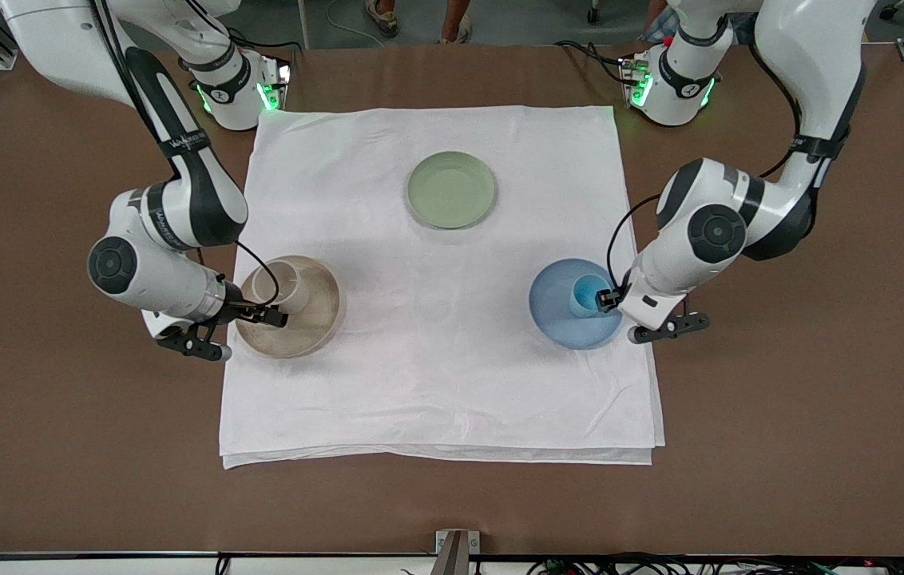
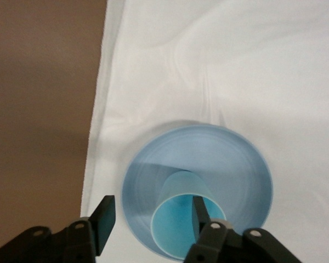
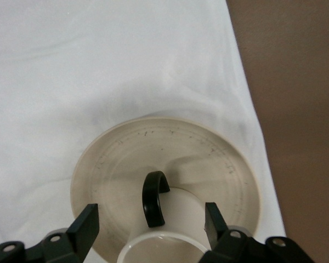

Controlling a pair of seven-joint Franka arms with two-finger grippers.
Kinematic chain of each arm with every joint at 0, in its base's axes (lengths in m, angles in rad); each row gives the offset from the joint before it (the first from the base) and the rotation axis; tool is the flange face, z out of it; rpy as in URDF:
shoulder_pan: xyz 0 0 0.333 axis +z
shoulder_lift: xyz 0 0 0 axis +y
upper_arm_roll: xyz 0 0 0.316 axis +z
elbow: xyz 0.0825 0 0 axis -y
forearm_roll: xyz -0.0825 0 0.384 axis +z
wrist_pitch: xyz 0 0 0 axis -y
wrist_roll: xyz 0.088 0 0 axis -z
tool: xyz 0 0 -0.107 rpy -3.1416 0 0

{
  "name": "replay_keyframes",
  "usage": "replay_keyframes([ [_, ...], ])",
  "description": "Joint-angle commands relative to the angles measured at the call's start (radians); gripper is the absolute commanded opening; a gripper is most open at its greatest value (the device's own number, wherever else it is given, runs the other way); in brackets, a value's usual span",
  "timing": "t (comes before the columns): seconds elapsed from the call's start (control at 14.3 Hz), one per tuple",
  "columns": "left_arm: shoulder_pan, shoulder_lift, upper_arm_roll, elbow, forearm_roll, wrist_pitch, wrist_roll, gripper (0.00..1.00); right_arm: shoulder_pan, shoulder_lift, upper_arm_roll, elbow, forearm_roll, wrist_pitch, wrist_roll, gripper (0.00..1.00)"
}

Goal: Place blue cup in blue plate and white mug in gray plate
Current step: 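Lift the mug onto the beige plate while the left gripper places the cup, then open both grippers and withdraw both arms from the plates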

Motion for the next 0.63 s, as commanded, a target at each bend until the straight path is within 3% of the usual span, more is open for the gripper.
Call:
replay_keyframes([
  [0.0, 0.062, -0.061, -0.002, 0.143, 0.024, -0.173, 0.050, 1.00, -0.063, -0.016, 0.004, 0.195, -0.072, -0.278, -0.103, 1.00],
  [0.28, 0.137, -0.091, -0.001, 0.347, 0.023, -0.413, 0.216, 1.00, -0.138, -0.028, 0.004, 0.421, -0.142, -0.624, -0.249, 1.00],
  [0.56, 0.199, -0.179, -0.001, 0.425, 0.009, -0.585, 0.379, 1.00, -0.183, -0.041, 0.002, 0.527, -0.167, -0.738, -0.323, 1.00],
])
